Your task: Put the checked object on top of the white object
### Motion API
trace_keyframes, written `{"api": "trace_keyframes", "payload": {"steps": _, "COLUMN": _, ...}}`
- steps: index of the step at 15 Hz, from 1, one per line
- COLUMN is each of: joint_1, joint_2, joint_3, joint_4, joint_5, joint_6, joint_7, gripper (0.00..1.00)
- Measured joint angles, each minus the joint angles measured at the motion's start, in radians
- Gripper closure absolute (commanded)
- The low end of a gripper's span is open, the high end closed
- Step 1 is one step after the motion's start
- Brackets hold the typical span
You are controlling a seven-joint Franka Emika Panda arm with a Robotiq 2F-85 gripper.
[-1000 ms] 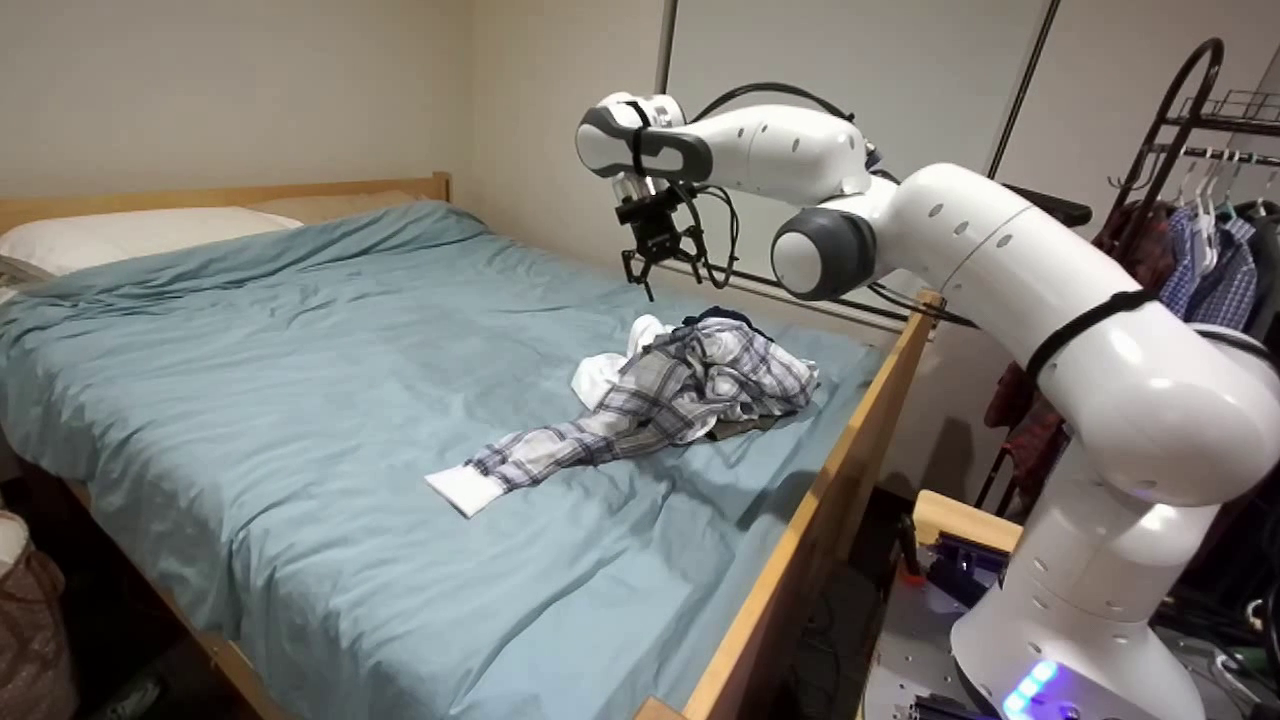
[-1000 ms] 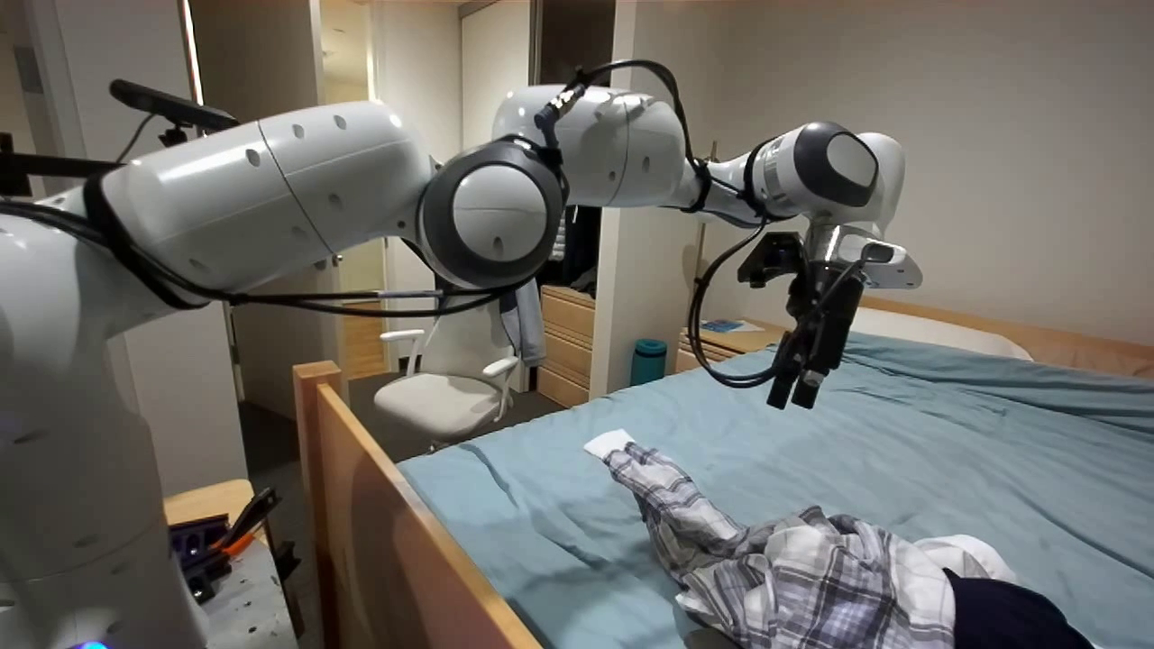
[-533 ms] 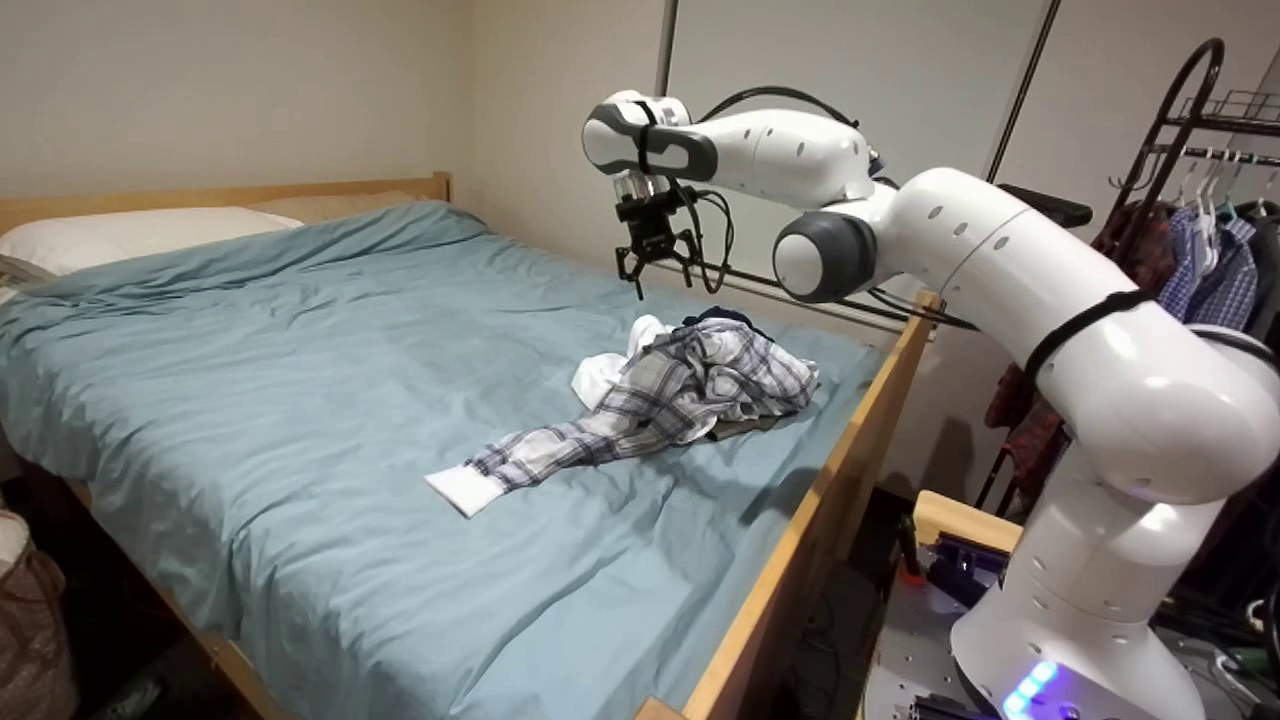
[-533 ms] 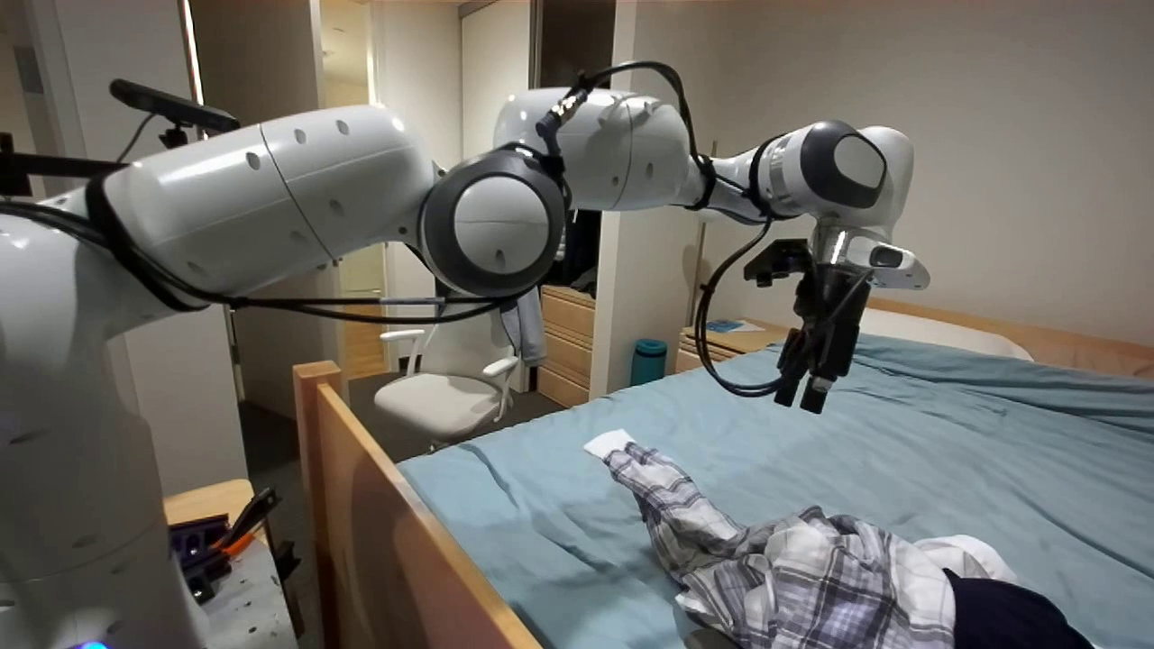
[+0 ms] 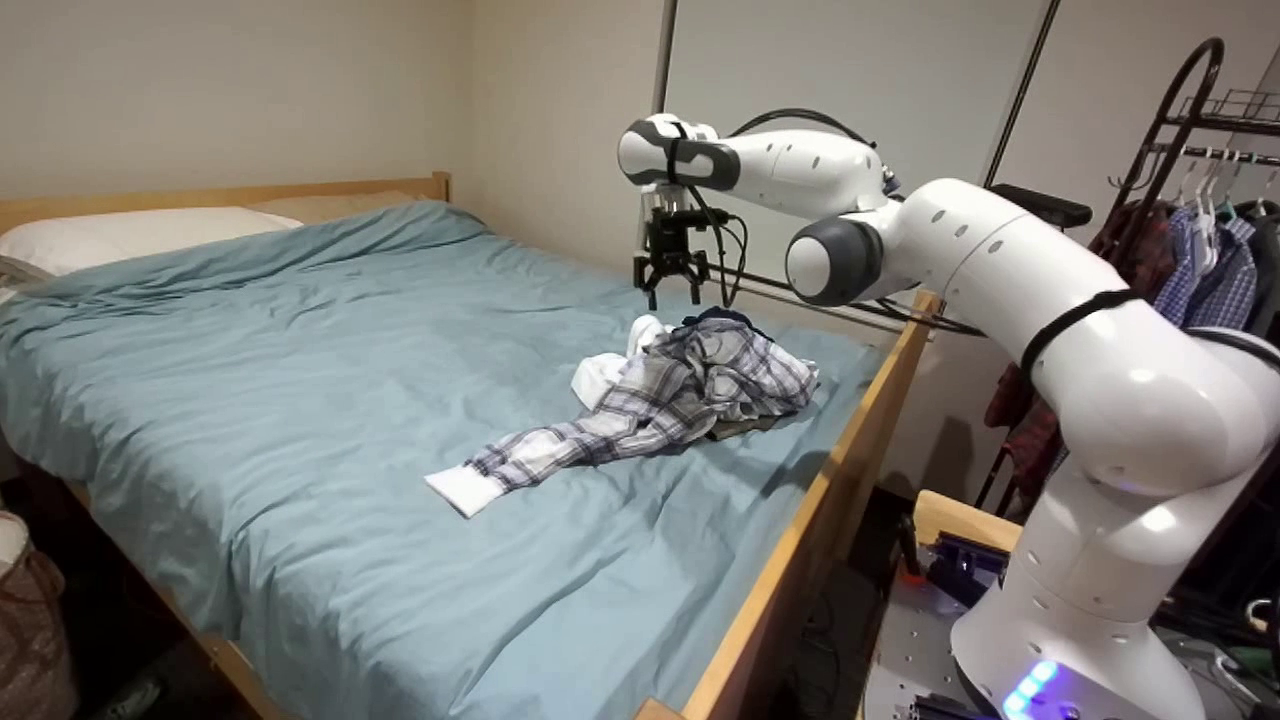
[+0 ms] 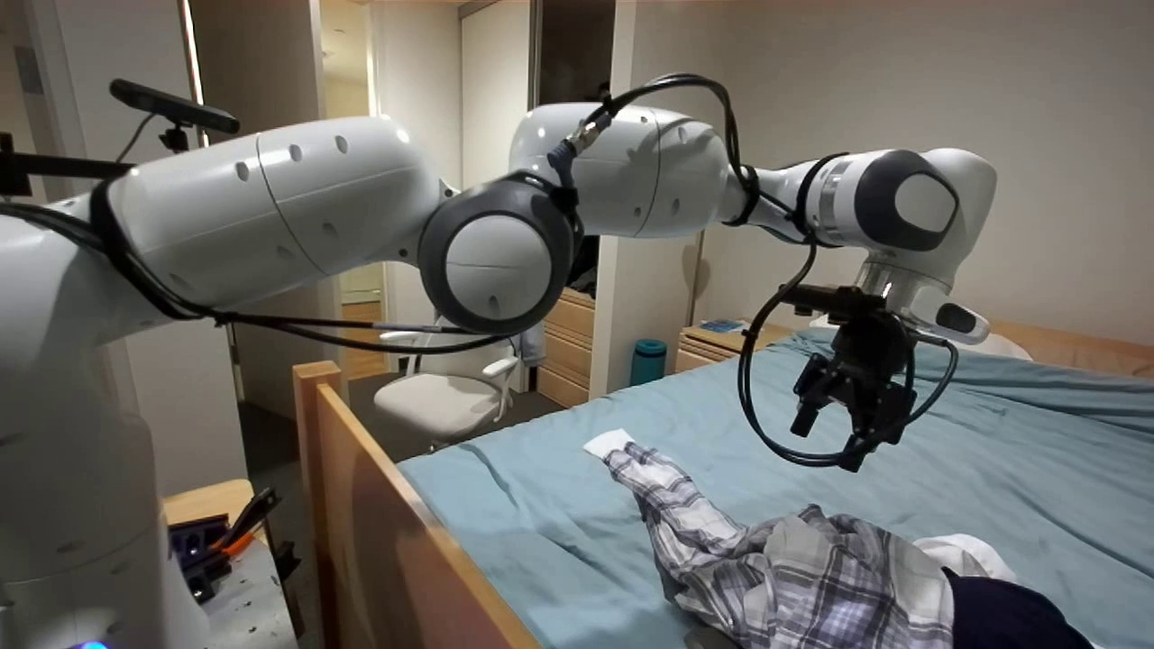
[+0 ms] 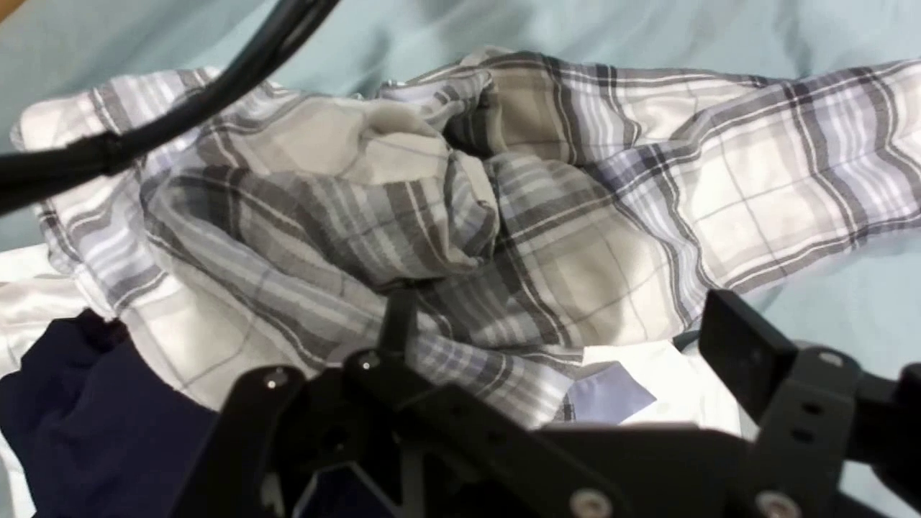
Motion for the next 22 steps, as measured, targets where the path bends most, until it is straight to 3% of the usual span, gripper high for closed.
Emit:
{"api": "trace_keyframes", "payload": {"steps": 7, "joint_1": -0.003, "joint_2": 0.009, "joint_3": 0.008, "joint_4": 0.0, "joint_5": -0.007, "joint_6": -0.001, "joint_7": -0.079, "gripper": 0.0}}
{"api": "trace_keyframes", "payload": {"steps": 22, "joint_1": -0.007, "joint_2": 0.105, "joint_3": -0.065, "joint_4": 0.0, "joint_5": -0.216, "joint_6": 0.002, "joint_7": -0.925, "gripper": 0.0}}
